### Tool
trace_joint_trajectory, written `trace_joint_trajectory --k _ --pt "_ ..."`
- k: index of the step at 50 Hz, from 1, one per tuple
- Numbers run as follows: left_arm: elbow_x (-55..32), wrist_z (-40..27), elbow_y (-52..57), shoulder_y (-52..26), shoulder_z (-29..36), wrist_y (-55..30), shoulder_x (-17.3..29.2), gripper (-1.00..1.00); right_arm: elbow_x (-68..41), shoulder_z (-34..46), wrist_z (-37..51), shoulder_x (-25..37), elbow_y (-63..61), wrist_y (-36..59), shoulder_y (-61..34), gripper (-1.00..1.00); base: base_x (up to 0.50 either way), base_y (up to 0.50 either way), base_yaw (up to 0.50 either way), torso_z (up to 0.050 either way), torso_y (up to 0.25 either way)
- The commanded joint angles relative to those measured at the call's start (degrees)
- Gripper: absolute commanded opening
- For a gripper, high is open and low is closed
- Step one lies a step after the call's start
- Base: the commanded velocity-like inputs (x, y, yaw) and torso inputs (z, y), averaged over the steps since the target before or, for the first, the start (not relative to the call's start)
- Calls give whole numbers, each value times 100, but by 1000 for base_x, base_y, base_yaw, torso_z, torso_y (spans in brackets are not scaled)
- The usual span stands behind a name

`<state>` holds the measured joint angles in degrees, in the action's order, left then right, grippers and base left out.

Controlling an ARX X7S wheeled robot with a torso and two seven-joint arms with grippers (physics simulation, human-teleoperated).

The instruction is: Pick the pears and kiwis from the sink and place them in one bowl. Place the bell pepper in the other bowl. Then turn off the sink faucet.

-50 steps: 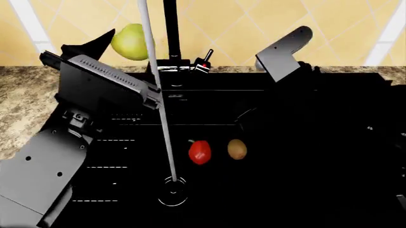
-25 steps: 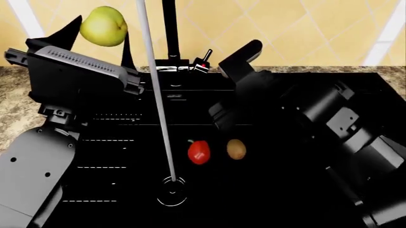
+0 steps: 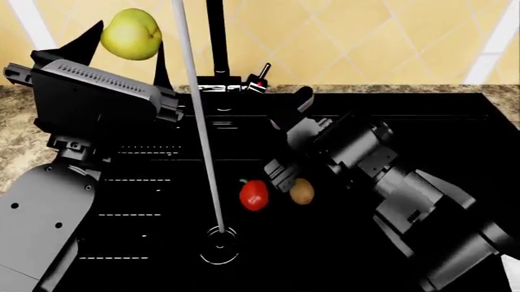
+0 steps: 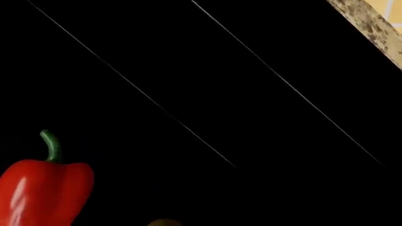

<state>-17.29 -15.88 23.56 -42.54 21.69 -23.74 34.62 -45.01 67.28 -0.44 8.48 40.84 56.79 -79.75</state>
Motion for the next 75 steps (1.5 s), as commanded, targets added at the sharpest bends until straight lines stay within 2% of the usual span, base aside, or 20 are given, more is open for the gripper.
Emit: trace_joint_trajectory --k 1,12,45,51,75 --pt "-98 -54 -23 706 -107 56 -182 -100 83 234 -270 -227 482 38 -11 100 0 0 0 0 0" --pt "-98 -57 -33 742 -89 70 -177 -100 233 419 -546 -484 1125 -122 53 100 0 0 0 0 -7" --pt "-127 -33 31 765 -44 46 -135 -100 142 507 -945 -661 1554 -171 205 100 0 0 0 0 -7" --pt "-117 -14 -6 782 -22 85 -136 -100 238 629 -1157 -819 1958 -373 200 100 0 0 0 0 -5" --pt "-107 -24 37 778 30 39 -122 -100 -477 1298 -1112 -845 2521 -877 344 100 0 0 0 0 -7"
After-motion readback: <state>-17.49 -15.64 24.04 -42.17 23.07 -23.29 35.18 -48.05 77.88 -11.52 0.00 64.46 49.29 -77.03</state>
